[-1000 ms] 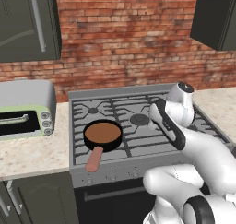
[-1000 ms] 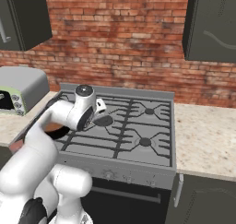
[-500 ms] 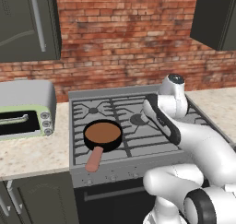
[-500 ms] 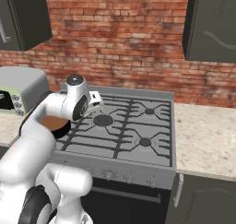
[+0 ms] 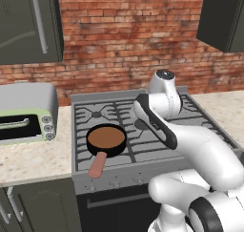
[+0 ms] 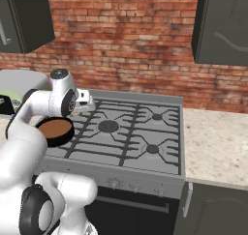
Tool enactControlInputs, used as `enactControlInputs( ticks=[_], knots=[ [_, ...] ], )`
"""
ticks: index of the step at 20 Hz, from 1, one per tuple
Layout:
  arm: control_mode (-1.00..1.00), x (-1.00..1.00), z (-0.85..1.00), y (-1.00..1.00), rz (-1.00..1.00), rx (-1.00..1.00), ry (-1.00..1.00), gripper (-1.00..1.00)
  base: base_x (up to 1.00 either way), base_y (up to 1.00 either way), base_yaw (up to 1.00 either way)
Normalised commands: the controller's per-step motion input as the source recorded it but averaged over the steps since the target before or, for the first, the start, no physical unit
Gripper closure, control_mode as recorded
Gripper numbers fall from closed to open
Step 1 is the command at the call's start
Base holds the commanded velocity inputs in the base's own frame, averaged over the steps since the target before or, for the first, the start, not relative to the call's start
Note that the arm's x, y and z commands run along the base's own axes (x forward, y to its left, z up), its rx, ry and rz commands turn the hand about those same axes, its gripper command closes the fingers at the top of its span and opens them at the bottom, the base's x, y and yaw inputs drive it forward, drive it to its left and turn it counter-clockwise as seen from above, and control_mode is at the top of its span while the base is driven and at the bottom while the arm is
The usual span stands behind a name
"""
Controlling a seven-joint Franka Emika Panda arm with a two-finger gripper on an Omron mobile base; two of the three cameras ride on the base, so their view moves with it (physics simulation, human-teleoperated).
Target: Pick up the sugar cube(s) and place them in the saucepan with hot chocolate.
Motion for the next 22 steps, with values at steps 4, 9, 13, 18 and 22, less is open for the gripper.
enactControlInputs(
  ticks=[4,9,13,18,22],
  knots=[
    [-1.0,0.0,0.03,0.6,-0.06,0.02,0.19,1.0,0.0,0.0,0.0],
    [-1.0,0.0,-0.01,0.83,-0.01,0.0,0.36,1.0,0.0,0.0,0.0],
    [-1.0,0.01,-0.25,0.57,0.0,0.0,0.16,1.0,0.0,0.0,0.0],
    [-1.0,0.04,-0.25,0.12,0.0,0.0,0.02,1.0,0.0,0.0,0.0],
    [-1.0,0.04,-0.25,0.0,0.0,0.04,0.0,1.0,0.0,0.0,0.0]
  ],
)
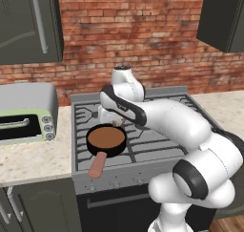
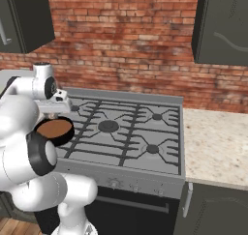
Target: Pick up the sugar cube(s) and place them in the saucepan with hot chocolate.
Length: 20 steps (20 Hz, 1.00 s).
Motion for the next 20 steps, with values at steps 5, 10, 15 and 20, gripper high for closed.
enactControlInputs(
  ticks=[5,10,15,20],
  knots=[
    [-1.0,0.04,-0.32,0.02,0.0,0.01,0.0,1.0,0.0,0.0,0.0],
    [-1.0,0.0,-0.32,0.01,0.0,0.0,0.0,1.0,0.0,0.0,0.0],
    [-1.0,0.0,-0.27,0.04,0.0,0.0,0.0,1.0,0.0,0.0,0.0],
    [-1.0,0.03,-0.17,0.19,0.0,0.0,-0.01,1.0,0.0,0.0,0.0]
  ],
)
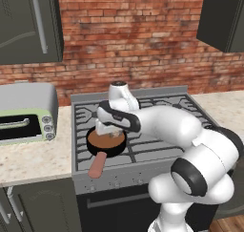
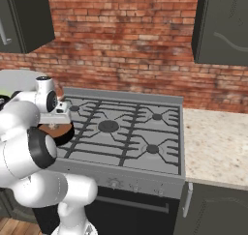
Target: Pick up the sugar cube(s) and place them in the saucepan with hot chocolate.
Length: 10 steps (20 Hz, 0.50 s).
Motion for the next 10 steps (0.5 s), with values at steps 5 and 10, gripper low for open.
enactControlInputs(
  ticks=[5,10],
  knots=[
    [-1.0,0.06,0.0,0.22,0.0,0.0,-0.07,1.0,0.0,0.0,0.0],
    [-1.0,0.23,0.0,0.23,0.0,0.0,-0.06,1.0,0.0,0.0,0.0]
  ],
)
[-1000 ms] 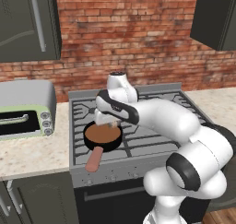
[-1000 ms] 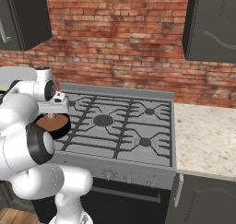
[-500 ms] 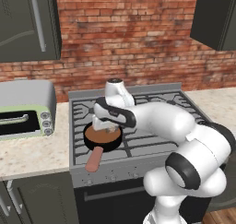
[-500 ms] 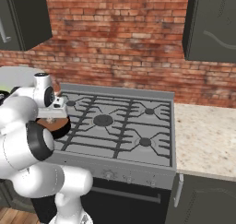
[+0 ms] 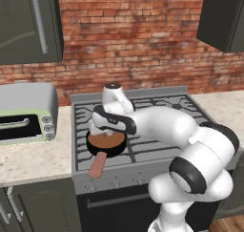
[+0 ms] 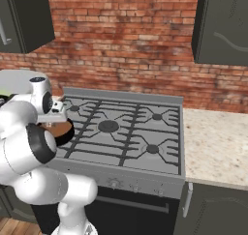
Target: Pick up the sugar cube(s) and place them in the saucepan with hot chocolate.
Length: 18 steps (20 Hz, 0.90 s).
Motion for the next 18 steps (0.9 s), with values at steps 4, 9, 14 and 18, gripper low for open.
enactControlInputs(
  ticks=[4,9,14,18],
  knots=[
    [-1.0,0.36,-0.01,0.02,0.0,0.0,-0.03,1.0,0.0,0.0,0.0],
    [-1.0,0.41,-0.08,0.0,0.0,0.0,-0.01,1.0,0.0,0.0,0.0],
    [-1.0,0.26,0.0,0.11,0.0,0.0,-0.01,1.0,0.0,0.0,0.0],
    [-1.0,0.27,-0.01,0.15,0.0,0.0,-0.01,1.0,0.0,0.0,0.0]
  ],
)
